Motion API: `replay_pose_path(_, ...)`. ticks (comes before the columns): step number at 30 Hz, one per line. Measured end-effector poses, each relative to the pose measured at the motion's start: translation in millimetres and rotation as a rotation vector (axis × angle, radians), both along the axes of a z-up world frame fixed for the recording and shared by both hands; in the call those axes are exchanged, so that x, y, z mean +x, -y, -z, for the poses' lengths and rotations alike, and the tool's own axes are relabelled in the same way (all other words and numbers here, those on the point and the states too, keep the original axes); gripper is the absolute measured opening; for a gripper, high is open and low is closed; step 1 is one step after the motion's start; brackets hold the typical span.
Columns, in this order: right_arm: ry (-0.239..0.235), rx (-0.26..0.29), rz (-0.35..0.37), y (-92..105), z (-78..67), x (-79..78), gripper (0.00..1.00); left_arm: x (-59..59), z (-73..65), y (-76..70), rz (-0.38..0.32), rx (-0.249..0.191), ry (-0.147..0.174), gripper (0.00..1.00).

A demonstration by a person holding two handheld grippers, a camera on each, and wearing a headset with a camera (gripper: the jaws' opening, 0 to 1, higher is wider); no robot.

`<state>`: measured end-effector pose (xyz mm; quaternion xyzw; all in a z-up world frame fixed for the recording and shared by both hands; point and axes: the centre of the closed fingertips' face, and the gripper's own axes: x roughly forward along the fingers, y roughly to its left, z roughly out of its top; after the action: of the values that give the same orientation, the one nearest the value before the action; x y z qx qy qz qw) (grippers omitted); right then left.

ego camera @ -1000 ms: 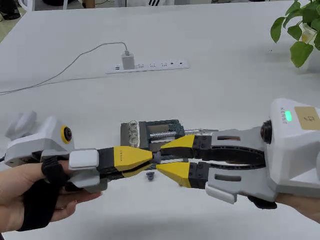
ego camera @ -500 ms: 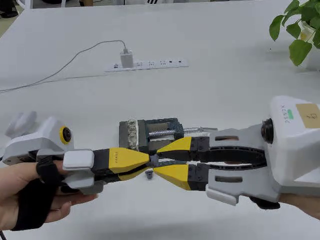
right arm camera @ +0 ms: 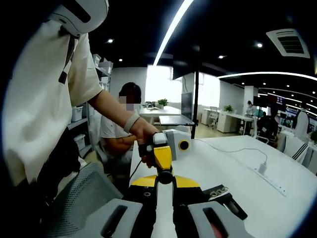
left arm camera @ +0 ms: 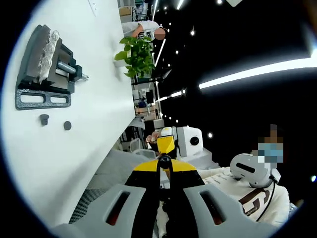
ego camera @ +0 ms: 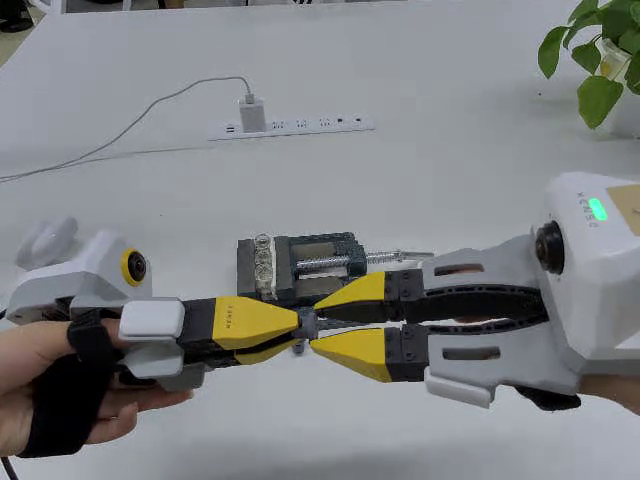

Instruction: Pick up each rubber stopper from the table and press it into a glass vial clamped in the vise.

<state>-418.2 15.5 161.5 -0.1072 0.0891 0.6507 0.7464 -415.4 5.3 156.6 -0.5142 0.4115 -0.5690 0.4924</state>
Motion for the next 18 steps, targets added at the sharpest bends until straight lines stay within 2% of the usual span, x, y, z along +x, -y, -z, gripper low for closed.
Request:
replay_pose_path(12,-0.035,-0.025,-0.012,3.7,3.6,-2.7,0.06,-3.2,3.7,3.4,-0.009,-0.01,-0.008,0.03)
replay_pose_path(18,-0.04,-0.035,-0.016,4.1,6.5,-3.7,0.06,-2.8,6.8,3.3,-0.015,-0.004,0.007,0.04)
